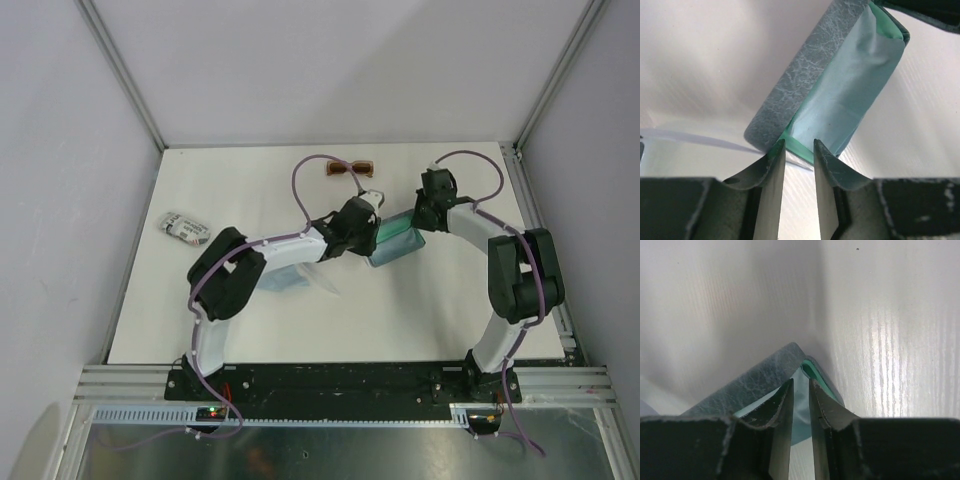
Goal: Organize the sunglasses
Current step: Place the folded cleaning cloth in the sunglasses case, then pick up the sunglasses from the center of the board.
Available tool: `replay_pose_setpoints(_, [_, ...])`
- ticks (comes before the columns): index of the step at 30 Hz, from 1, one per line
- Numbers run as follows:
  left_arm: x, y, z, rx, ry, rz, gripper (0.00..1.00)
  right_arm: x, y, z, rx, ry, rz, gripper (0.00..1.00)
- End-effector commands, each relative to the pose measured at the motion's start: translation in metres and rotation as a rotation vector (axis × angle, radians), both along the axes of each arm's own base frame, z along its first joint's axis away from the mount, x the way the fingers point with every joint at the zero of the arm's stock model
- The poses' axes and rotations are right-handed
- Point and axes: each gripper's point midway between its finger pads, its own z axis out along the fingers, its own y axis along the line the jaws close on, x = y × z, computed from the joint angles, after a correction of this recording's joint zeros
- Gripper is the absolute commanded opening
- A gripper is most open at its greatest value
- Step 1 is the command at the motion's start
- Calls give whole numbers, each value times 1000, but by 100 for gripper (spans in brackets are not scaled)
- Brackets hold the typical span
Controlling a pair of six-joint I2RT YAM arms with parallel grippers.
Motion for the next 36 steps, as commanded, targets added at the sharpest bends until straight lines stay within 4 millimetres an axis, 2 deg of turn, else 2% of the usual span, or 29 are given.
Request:
replay_pose_setpoints(1, [-3,4,41,-48,-67,16,34,4,-5,32,-11,-75,-34,25])
replay_pose_setpoints(8, [-28,23,62,-69,-70,-30,32,-14,-9,48,-6,-103,-43,26])
replay_pose_setpoints(11, [-37,43,63,-50,-69,-34,34,-30,-5,55,12,-124,-41,30])
replay_pose_setpoints(14, [-39,68,69,-39,-73,-12,42,-46,2,61,19,-143,-19,33])
replay_pose_setpoints(17, [-32,97,67,-26,-72,45,52,-62,16,73,35,-182,29,34])
replay_pose_setpoints(19, [-22,113,63,-19,-67,84,55,-69,29,83,42,-214,71,32])
replay_pose_setpoints(23, [1,133,58,-6,-60,151,51,-80,57,98,57,-263,142,14])
replay_pose_setpoints(25, [14,138,54,5,-58,167,49,-84,71,101,73,-275,173,7])
replay_pose_setpoints(29, [34,145,44,33,-51,186,51,-91,92,102,93,-282,219,4])
replay_pose_setpoints(36, [46,145,18,78,-17,162,56,-96,105,95,103,-264,250,4])
